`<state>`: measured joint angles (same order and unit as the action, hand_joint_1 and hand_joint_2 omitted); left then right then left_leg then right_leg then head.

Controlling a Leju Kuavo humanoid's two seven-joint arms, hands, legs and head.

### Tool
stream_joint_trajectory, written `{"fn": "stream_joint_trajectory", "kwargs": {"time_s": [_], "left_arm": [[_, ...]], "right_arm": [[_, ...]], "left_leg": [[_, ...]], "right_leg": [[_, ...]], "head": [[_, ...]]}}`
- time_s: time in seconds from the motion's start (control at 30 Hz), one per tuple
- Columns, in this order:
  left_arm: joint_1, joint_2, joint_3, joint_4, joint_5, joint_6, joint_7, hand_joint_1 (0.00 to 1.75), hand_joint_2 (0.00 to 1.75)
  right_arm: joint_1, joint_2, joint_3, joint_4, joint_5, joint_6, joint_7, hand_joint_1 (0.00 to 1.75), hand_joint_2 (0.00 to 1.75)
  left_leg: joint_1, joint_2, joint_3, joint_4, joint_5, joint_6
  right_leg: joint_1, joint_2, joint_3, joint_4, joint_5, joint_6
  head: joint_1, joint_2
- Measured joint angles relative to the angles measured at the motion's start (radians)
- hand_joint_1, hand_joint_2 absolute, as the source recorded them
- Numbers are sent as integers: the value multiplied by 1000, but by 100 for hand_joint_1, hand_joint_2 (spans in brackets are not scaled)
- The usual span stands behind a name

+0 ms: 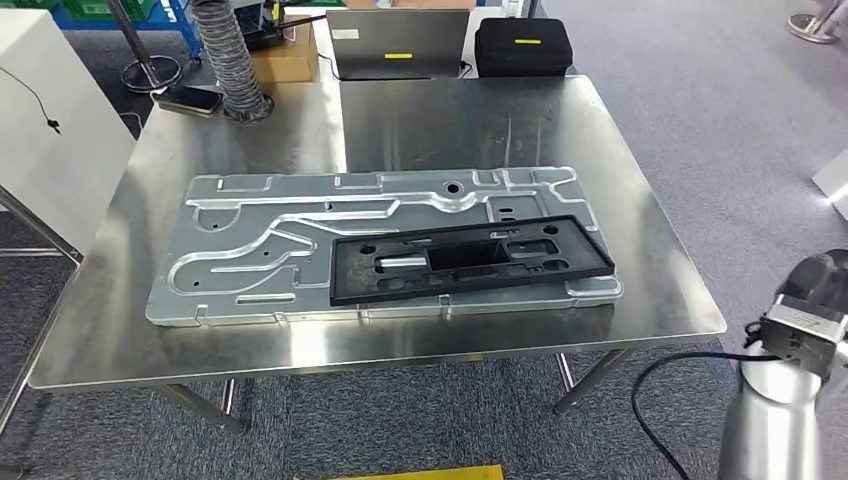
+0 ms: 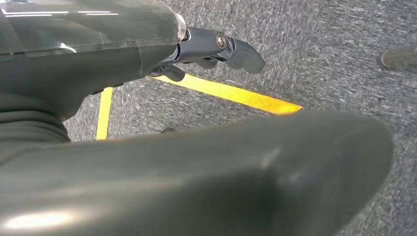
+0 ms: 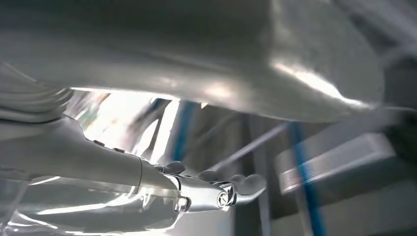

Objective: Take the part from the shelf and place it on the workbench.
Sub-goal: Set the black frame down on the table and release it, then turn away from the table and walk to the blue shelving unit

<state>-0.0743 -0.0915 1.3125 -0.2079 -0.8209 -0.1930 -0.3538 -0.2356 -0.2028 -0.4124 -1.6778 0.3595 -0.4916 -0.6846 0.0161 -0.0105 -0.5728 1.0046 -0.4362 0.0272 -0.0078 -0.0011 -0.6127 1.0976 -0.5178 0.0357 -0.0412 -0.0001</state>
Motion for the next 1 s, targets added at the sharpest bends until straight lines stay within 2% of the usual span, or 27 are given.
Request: {"fn": "stream_joint_trajectory", "kwargs": {"time_s": [0.07, 0.1, 0.13, 0.17, 0.27, 0.3, 0.37, 0.4, 0.43, 0.47, 0.53, 0.57, 0.6, 0.63, 0.67, 0.73, 0.77, 0.8, 0.83, 0.9, 0.93, 0.97, 1.0], "left_arm": [[0, 0, 5, 0, -3, -2, 8, 0, 0], [0, -1, 8, 0, -6, -2, 12, 0, 0], [0, -1, 12, 0, -9, -2, 16, 0, 0], [1, -1, 16, 0, -12, -2, 20, 0, 0], [4, -4, 22, 0, -18, -4, 23, 0, 0], [3, -5, 22, 0, -20, -5, 22, 0, 0], [2, -6, 23, 0, -22, -7, 21, 0, 0], [3, -6, 23, 0, -22, -8, 20, 0, 0], [4, -6, 23, 0, -22, -8, 20, 0, 0], [5, -7, 23, 0, -23, -9, 20, 0, 0], [5, -8, 23, 0, -26, -13, 18, 0, 0], [5, -9, 23, 0, -28, -15, 16, 0, 0], [6, -9, 23, 0, -30, -17, 15, 0, 0], [7, -10, 23, 0, -31, -18, 15, 0, 0], [7, -10, 23, 0, -33, -19, 14, 0, 0], [6, -12, 23, 0, -37, -21, 13, 0, 0], [3, -12, 23, 0, -40, -21, 13, 0, 0], [1, -14, 23, 0, -43, -22, 13, 0, 0], [0, -16, 22, 0, -47, -23, 13, 0, 0], [2, -22, 21, 0, -62, -24, 14, 0, 0], [3, -26, 19, 0, -70, -24, 16, 0, 0], [3, -29, 18, 0, -78, -25, 19, 0, 0], [3, -32, 15, 0, -86, -25, 22, 0, 0]], "right_arm": [[61, 0, -86, 49, 11, -36, 1, 0, 0], [95, 2, -129, 79, 10, -48, 2, 0, 0], [130, 4, -173, 112, 6, -56, 2, 0, 0], [161, 8, -216, 145, 4, -61, 2, 0, 0], [208, 21, -327, 260, 35, -54, 7, 0, 0], [217, 27, -360, 308, 57, -48, 7, 0, 0], [236, 43, -420, 400, 96, -40, 1, 0, 0], [242, 51, -445, 441, 112, -38, -4, 0, 0], [244, 58, -469, 481, 129, -32, -6, 0, 0], [245, 64, -491, 523, 152, -26, -6, 0, 0], [244, 70, -536, 633, 225, -23, 8, 0, 0], [244, 72, -558, 696, 266, -31, 19, 0, 0], [244, 74, -578, 762, 306, -45, 31, 0, 0], [244, 76, -597, 831, 342, -64, 45, 0, 0], [243, 79, -613, 894, 370, -85, 61, 0, 0], [239, 84, -640, 1010, 414, -120, 94, 0, 0], [237, 87, -650, 1056, 430, -130, 114, 0, 0], [236, 90, -658, 1096, 449, -136, 142, 0, 0], [234, 94, -664, 1134, 474, -140, 182, 0, 0], [231, 104, -669, 1200, 532, -139, 286, 0, 0], [232, 112, -671, 1232, 557, -136, 334, 0, 0], [233, 119, -672, 1259, 578, -130, 374, 0, 0], [233, 125, -672, 1282, 594, -121, 405, 0, 0]], "left_leg": [[-4, 1, -8, 1, 4, 6], [-6, 1, -12, 1, 6, 7], [-7, 0, -15, 2, 7, 8], [-9, -2, -18, 3, 8, 8], [-15, -2, -23, 8, 13, 1], [-16, -1, -24, 9, 15, -3], [-16, 0, -25, 6, 23, -15], [-16, 1, -27, 7, 23, -21], [-16, 2, -31, 16, 11, -27], [-16, 3, -41, 43, -18, -32], [-13, 4, -75, 150, -110, -40], [-12, 4, -91, 215, -154, -43], [-11, 4, -97, 262, -181, -45], [-11, 4, -85, 275, -190, -47], [-11, 4, -52, 249, -182, -46], [-12, 4, 60, 102, -143, -40], [-14, 4, 106, 33, -127, -34], [-17, 4, 135, -14, -118, -29], [-20, 4, 144, -34, -112, -23], [-21, 6, 135, -36, -94, -12], [-19, 8, 128, -39, -81, -6], [-17, 11, 118, -42, -67, 0], [-14, 14, 105, -45, -52, 5]], "right_leg": [[-2, 0, -57, 127, -66, 6], [-3, 0, -72, 167, -80, 7], [-4, 0, -70, 173, -76, 7], [-5, 0, -48, 140, -54, 5], [0, 0, 59, -52, 20, -10], [4, -1, 75, -87, 31, -15], [9, -1, 75, -97, 41, -25], [7, -2, 72, -100, 48, -31], [4, -3, 68, -103, 56, -38], [1, -3, 61, -107, 65, -45], [-1, -5, 43, -110, 82, -53], [-1, -7, 31, -109, 90, -54], [0, -8, 19, -107, 98, -54], [0, -9, 7, -105, 106, -53], [1, -9, -5, -103, 115, -52], [2, -9, -27, -97, 132, -47], [3, -9, -34, -95, 140, -43], [4, -9, -40, -94, 149, -38], [5, -9, -43, -94, 158, -33], [3, -7, -44, -100, 176, -22], [1, -5, -47, -98, 172, -17], [-1, -3, -55, -82, 146, -12], [-3, -1, -67, -45, 101, -8]], "head": [[0, 0], [0, 0], [0, 0], [0, 0], [0, 0], [0, 0], [0, 0], [0, 0], [0, 0], [0, 0], [0, 0], [0, 0], [0, 0], [0, 0], [0, 0], [0, 0], [0, 0], [0, 0], [0, 0], [0, 0], [0, 0], [0, 0], [0, 0]]}}
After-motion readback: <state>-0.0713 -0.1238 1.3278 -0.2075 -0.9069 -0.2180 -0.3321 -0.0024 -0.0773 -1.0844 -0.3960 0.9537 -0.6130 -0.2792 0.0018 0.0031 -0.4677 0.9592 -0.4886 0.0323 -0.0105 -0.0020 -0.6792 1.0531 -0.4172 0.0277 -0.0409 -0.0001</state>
